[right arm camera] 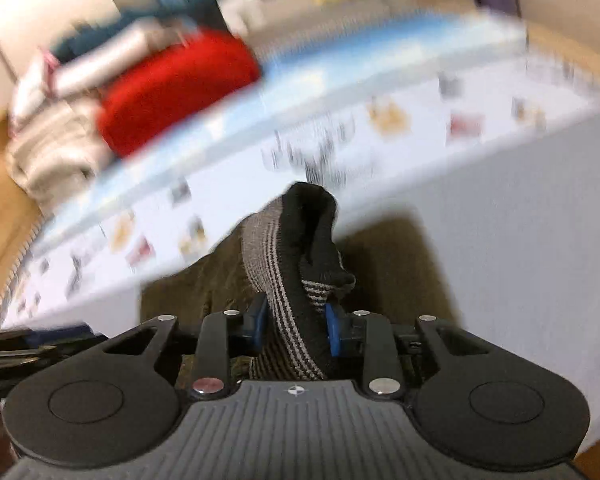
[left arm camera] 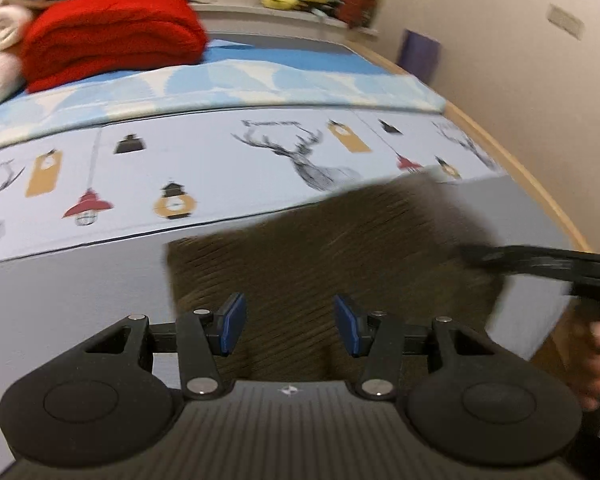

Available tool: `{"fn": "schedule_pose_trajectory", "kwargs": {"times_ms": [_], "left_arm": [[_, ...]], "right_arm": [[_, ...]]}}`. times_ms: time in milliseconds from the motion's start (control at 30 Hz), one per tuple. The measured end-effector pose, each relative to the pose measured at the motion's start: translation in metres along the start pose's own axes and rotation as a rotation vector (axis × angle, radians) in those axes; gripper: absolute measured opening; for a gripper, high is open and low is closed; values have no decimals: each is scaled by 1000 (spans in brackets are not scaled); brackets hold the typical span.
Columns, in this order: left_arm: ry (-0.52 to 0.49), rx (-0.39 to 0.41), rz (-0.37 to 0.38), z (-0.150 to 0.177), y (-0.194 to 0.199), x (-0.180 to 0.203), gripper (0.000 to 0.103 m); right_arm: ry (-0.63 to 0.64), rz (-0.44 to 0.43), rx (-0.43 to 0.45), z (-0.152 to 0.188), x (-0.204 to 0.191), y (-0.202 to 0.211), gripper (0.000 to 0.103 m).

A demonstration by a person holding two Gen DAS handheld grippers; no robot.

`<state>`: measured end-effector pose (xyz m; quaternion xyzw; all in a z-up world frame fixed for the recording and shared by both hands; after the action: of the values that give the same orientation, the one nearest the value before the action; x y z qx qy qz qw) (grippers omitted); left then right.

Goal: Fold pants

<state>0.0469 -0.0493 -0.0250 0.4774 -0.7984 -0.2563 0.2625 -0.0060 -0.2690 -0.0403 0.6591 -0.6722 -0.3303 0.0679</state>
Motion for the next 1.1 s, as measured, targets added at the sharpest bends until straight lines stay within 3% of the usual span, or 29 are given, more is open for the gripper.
{"fn": "schedule_pose_trajectory", "kwargs": {"times_ms": [67, 100, 200, 267, 333, 367, 400, 433, 533, 567, 700, 800, 967, 1033, 1100], "left_arm": [[19, 1, -10, -3, 1, -6, 54], [22, -3, -14, -4, 0, -8, 54], [14, -36, -17, -3, -7, -7, 53], [-5, -70, -14, 1, -13, -5, 52], [-25, -153, 5, 11, -23, -4, 42], [-35, -234, 8, 22, -33, -4, 32], [-50, -341, -20, 38, -48, -8, 30], [-70, -400, -73, 51, -58, -12, 30], [-61, -405, -99, 53, -63, -19, 30], [-33, -391, -91, 49, -61, -21, 33], [121, -258, -115, 26, -58, -38, 76], [231, -221, -66, 16, -69, -46, 77], [411, -236, -9, 18, -105, -64, 79], [472, -258, 73, 23, -119, -68, 76], [413, -252, 56, 24, -122, -65, 52]], "right_arm": [[-6, 49, 40, -3, 17, 15, 30], [-34, 83, 10, -1, 32, 15, 30], [-117, 158, -172, 20, 70, -11, 32], [-138, 161, -270, 34, 81, -29, 37], [-110, 152, -255, 32, 78, -28, 41], [-101, 141, -246, 30, 78, -24, 42], [-98, 126, -238, 29, 79, -21, 43], [-99, 119, -244, 31, 81, -21, 48], [-114, 91, -307, 41, 91, -27, 71], [-118, 85, -318, 43, 93, -31, 72], [-152, 69, -336, 45, 96, -47, 86], [-217, 47, -358, 50, 105, -60, 94], [-255, -3, -365, 55, 106, -71, 94], [-232, -11, -356, 53, 98, -72, 79], [-213, -15, -335, 48, 93, -66, 63]]}}
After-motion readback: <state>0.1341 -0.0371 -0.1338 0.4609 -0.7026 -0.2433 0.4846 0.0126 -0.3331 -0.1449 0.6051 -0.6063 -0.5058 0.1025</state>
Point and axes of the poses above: each gripper's, at about its wrist camera, not at the fingertips, and y roughly against the way its jaws point, x to its right, z to its underside, the point moved 2 cm from there along -y, roughly the way its jaws point, and after that the axes turned 3 degrees about y, right-handed, at the moved point
